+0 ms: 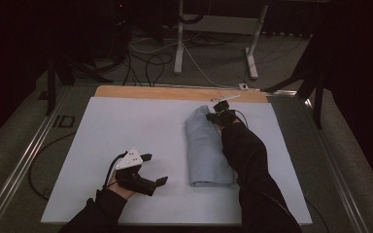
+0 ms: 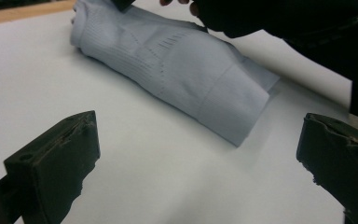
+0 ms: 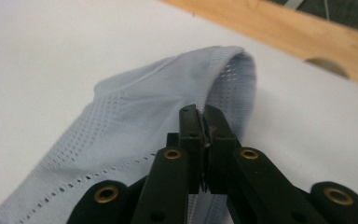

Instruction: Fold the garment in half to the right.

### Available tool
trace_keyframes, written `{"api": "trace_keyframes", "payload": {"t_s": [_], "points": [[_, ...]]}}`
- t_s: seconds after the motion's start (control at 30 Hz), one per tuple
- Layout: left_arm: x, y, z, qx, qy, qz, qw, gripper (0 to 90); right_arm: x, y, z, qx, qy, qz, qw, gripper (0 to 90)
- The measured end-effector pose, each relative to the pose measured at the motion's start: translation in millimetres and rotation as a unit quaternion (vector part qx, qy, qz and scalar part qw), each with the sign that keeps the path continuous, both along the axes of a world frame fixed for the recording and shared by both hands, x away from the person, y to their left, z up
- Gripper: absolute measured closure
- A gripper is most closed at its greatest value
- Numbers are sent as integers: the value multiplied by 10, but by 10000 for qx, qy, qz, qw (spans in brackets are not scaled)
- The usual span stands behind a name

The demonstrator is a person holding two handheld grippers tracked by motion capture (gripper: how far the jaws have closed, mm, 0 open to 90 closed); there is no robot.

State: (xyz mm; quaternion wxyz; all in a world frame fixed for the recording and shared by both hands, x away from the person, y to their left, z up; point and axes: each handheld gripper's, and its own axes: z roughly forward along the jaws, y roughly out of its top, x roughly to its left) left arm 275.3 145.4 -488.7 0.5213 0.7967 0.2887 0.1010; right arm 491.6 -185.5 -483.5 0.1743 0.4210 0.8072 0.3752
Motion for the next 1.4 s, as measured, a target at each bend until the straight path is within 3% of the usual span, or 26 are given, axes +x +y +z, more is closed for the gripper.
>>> {"api": "trace_keyframes", "payload": {"t_s": [0.07,0.1,0.17,0.27,0.37,0.87,1.0,1.13,1.17,1.23,1.4], "points": [[-2,18,0,1,6,6,10000,0,7,-11,1,-1,7,-4,10000,880],[-34,76,-4,-45,-130,80,9999,1,32,-45,-52,-120,82,-85,9999,880],[-47,98,-5,-41,-167,104,9998,1,43,-67,-112,-140,177,-123,9997,880],[-96,208,-23,-68,-380,215,9990,1,54,-72,-192,-187,280,-153,9993,880],[-123,303,-56,-181,-418,268,9986,1,73,-71,-249,-189,359,-168,9990,879],[-184,713,-228,16,-508,783,9956,1,114,-67,-372,-383,493,-343,9975,866],[-202,808,-262,105,-483,883,9949,1,103,-76,-336,-350,481,-294,9978,773],[-225,881,-271,30,-480,954,9943,1,73,-79,-279,-344,419,-164,9984,621],[-225,881,-271,30,-480,954,9943,1,73,-79,-279,-344,419,-164,9984,621],[-249,919,-274,12,-497,982,9939,1,38,-72,-213,-253,348,-82,9990,508],[-280,954,-288,32,-443,939,9946,1,-63,-39,-50,-175,202,75,9996,456]]}}
